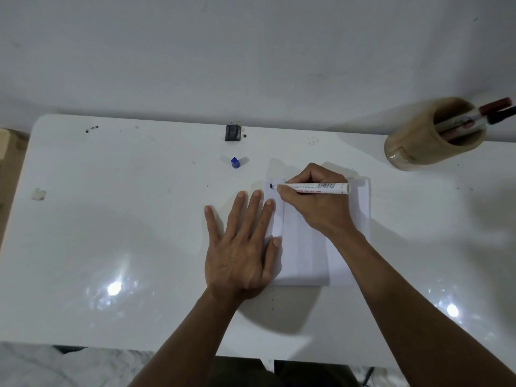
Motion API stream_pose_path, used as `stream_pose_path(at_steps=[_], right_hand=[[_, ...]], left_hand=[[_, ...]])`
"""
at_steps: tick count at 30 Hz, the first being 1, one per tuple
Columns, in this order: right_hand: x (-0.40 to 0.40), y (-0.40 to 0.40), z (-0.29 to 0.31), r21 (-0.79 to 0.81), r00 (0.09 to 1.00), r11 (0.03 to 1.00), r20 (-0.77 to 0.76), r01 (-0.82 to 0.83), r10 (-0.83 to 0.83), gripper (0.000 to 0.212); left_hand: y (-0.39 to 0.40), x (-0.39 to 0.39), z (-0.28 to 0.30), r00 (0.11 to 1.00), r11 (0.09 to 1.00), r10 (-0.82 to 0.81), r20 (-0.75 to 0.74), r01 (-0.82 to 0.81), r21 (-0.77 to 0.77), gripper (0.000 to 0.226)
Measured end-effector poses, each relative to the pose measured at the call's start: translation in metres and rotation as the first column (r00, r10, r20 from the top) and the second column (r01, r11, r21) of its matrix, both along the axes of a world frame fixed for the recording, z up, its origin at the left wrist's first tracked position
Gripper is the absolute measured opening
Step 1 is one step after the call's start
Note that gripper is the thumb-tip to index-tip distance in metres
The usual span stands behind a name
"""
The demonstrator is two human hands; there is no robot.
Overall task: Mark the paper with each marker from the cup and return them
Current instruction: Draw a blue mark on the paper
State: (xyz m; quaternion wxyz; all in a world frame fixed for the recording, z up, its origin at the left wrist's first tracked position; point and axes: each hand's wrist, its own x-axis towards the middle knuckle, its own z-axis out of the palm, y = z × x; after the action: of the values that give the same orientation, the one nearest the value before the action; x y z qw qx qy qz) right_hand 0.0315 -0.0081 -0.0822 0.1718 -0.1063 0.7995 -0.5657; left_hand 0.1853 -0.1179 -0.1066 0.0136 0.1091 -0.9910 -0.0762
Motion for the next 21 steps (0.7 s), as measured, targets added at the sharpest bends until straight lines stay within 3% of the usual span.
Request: stream_pose_path(at_steps=[11, 17, 21], right_hand=[[0.0, 0.0, 0.001, -0.003, 0.999, 1.0, 0.036, 0.004, -0.004, 0.025], [-0.009, 0.003, 0.021, -0.217, 0.947, 0.964, 0.309, 0.156, -0.084, 0.02], [-0.006, 0.008, 0.043, -0.302, 0.932, 0.934, 0.354, 0.192, -0.077, 0.022]], left_hand=[[0.0, 0.0, -0.003, 0.999, 1.0, 0.0, -0.036, 0.0, -0.011, 0.064], [0.001, 0.001, 0.004, 1.0, 0.997, 0.001, 0.021, -0.002, 0.072, 0.063], [-0.002, -0.001, 0.014, 0.994, 0.968, 0.057, 0.091, -0.077, 0.237, 0.066]])
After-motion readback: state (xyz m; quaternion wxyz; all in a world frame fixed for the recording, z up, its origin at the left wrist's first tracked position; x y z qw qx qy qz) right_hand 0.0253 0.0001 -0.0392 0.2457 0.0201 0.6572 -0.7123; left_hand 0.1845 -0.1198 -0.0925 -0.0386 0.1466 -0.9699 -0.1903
